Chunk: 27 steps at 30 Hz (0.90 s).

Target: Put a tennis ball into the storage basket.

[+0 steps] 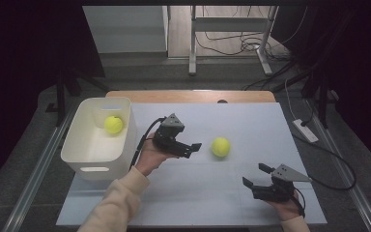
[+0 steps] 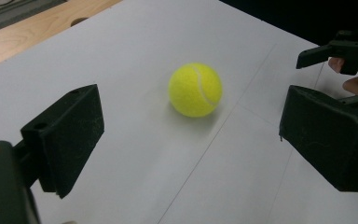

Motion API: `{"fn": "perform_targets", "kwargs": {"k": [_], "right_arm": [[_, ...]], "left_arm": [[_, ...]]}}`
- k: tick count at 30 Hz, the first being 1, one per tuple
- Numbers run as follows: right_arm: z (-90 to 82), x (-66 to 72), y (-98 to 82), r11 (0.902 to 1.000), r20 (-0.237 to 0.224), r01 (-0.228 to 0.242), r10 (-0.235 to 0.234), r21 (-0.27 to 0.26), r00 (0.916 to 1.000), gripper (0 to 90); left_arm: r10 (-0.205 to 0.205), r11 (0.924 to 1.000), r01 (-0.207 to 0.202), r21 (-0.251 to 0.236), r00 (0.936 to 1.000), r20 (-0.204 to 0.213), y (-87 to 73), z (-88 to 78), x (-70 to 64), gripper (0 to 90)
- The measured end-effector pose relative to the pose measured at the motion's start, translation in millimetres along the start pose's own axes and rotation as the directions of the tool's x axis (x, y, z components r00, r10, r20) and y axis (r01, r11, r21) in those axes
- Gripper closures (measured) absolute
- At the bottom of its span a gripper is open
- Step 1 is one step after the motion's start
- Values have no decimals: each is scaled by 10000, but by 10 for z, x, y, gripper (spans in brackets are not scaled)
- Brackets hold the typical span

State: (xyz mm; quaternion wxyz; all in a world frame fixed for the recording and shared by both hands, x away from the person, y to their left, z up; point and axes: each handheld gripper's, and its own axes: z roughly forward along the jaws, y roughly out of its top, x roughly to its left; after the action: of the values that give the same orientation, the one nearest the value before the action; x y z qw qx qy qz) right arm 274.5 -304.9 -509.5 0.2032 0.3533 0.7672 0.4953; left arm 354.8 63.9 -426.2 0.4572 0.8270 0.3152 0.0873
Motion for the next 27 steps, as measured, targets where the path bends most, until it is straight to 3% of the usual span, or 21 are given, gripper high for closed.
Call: {"fn": "perform_targets", "kwargs": {"k": [27], "right_arm": [[-11,-1,-4,10000,69,-5,5,-8,10000,152]], "left_arm": [[100,9994,-111,331,9993,349,46,401,-5,68]]}}
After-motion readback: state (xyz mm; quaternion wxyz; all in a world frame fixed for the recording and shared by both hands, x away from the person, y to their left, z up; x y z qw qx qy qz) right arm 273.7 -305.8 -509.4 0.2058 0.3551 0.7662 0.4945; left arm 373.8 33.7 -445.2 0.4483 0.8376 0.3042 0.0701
